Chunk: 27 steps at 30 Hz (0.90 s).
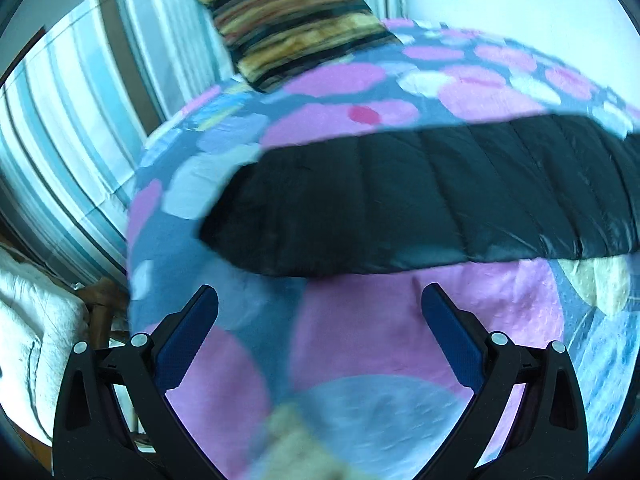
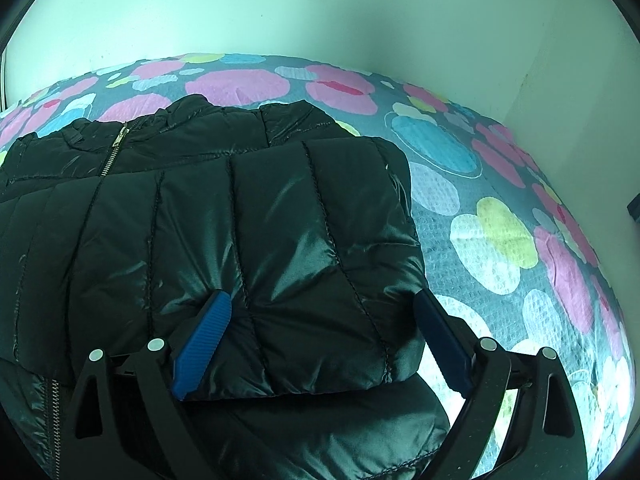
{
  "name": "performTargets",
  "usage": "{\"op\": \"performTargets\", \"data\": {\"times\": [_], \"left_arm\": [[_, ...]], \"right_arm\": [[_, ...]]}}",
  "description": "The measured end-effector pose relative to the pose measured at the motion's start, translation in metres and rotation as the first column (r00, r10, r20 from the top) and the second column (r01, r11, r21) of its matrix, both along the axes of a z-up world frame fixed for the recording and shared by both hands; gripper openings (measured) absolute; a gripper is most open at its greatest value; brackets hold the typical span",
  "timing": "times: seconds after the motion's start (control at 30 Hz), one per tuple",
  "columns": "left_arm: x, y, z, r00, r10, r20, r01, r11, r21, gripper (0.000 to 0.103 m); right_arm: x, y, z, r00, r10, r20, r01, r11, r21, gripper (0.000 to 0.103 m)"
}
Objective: Fold large clothes
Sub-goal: 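Move the left gripper to the other sleeve cuff and grasp it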
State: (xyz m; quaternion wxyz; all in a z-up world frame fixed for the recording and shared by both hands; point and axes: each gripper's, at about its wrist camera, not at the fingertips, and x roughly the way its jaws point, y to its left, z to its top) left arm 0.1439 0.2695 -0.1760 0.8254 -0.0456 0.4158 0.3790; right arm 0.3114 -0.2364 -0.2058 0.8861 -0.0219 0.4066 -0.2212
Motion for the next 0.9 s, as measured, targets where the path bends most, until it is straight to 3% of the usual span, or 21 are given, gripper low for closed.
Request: {"op": "performTargets", "data": {"times": [0.1,0.17,0.27,0.33,0.47,0.6,0.77,0.83,0.9], "left_arm": [[-0.018,0.021,0.014,0.997,0.043,0.067,-0.042,0.999,-0.026,0.101],[-0.028,0.049,0.020,0.989,0.079,0.126,-0.061,0.988,-0.144,0.101],[-0.031,0.084,0.017,0.976,0.093,0.199,-0.015,0.932,-0.361,0.101],[-0.028,0.099,0.015,0.966,0.105,0.237,0.007,0.903,-0.429,0.101],[-0.012,0.117,0.004,0.958,0.087,0.274,0.075,0.843,-0.532,0.101],[0.005,0.122,-0.001,0.952,0.064,0.301,0.126,0.810,-0.572,0.098],[0.005,0.142,-0.008,0.934,0.130,0.333,0.114,0.773,-0.624,0.070],[0.006,0.146,-0.009,0.932,0.141,0.334,0.108,0.772,-0.627,0.049],[0.008,0.148,-0.010,0.938,0.147,0.315,0.088,0.775,-0.625,0.021]], "right_arm": [[-0.001,0.000,0.000,1.000,-0.001,0.005,0.001,1.000,-0.002,0.092],[-0.002,0.000,0.000,1.000,0.000,0.007,0.000,1.000,-0.004,0.092],[-0.002,0.000,0.000,1.000,0.000,0.009,0.000,1.000,-0.004,0.092],[-0.002,0.000,0.000,1.000,0.000,0.010,0.000,1.000,-0.003,0.092],[-0.002,0.000,0.000,1.000,0.001,0.010,-0.001,1.000,-0.004,0.092],[-0.003,0.001,0.000,1.000,0.001,0.011,-0.001,1.000,-0.006,0.092],[-0.003,0.001,0.001,1.000,0.002,0.011,-0.002,1.000,-0.007,0.092],[-0.003,0.001,0.000,1.000,0.002,0.011,-0.002,1.000,-0.007,0.092],[-0.003,0.001,0.001,1.000,0.002,0.011,-0.002,1.000,-0.008,0.092]]}}
